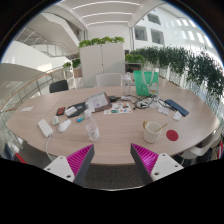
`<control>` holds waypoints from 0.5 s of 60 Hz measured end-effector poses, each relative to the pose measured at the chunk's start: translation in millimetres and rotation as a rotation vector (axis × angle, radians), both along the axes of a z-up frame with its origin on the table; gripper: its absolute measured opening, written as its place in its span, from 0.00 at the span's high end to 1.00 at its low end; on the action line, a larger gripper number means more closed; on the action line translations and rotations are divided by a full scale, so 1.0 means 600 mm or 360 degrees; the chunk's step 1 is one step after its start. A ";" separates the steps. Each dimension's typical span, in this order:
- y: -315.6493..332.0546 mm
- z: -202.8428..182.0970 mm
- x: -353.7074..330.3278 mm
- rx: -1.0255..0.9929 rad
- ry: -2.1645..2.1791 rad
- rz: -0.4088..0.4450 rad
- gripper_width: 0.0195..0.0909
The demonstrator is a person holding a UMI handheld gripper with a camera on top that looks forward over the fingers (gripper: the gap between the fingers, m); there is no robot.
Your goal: Pour water
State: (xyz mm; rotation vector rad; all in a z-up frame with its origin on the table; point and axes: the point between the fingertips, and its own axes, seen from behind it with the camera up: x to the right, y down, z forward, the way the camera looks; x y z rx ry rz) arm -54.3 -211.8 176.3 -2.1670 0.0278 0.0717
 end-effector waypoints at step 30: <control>0.285 -0.152 -0.191 0.0477 0.0023 0.0128 0.12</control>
